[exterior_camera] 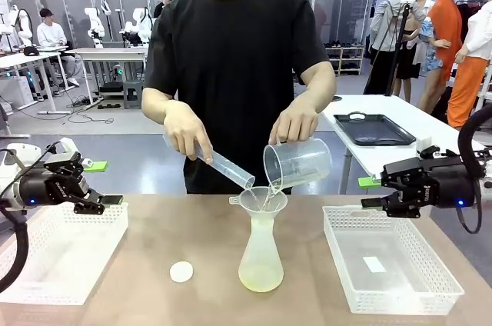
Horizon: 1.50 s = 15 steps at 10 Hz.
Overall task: Prepare the solutions needed for the experiment.
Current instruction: Once the solution is in the Big flask , pick up the Plastic Funnel and place it back into the right Organizing basket.
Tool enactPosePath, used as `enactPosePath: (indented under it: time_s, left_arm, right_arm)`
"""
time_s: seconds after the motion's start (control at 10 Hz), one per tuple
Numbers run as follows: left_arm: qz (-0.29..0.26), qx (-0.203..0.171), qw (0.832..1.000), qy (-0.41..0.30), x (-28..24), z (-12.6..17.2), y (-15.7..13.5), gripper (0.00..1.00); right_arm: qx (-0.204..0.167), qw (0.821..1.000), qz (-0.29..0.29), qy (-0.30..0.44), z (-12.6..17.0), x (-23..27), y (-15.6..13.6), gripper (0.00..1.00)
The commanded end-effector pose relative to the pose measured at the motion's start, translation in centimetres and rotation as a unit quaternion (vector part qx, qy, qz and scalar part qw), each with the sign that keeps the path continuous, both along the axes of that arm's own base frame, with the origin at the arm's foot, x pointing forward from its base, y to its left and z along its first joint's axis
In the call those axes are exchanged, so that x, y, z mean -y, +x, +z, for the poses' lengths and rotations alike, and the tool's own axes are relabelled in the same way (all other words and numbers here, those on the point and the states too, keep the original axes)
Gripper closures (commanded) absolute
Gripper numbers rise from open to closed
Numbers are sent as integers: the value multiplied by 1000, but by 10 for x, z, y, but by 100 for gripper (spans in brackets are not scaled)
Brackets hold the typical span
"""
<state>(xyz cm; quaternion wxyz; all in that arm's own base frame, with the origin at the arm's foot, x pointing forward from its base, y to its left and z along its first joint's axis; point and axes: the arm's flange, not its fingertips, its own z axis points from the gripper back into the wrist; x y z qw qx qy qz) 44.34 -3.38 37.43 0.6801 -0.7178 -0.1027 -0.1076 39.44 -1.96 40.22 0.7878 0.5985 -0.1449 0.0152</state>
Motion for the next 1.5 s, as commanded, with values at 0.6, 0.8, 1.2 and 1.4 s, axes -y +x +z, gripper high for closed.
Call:
enactPosePath:
  time_s: [0.6, 0.8, 1.2, 1.4]
  left_arm:
    - [-2, 4, 1000, -4, 0, 1, -1, 0]
    - [-2, 4, 1000, -4, 0, 1, -1, 0]
    - [-2, 4, 1000, -4, 0, 1, -1, 0]
    - [-2, 4, 1000, -4, 0, 1, -1, 0]
  right_arm:
    - [3, 1000, -5, -14, -1, 0, -3, 38]
    - [3, 1000, -5, -14, -1, 0, -3, 38]
    - [3, 1000, -5, -14, -1, 0, -3, 38]
    - [3, 1000, -5, -14, -1, 0, -3, 38]
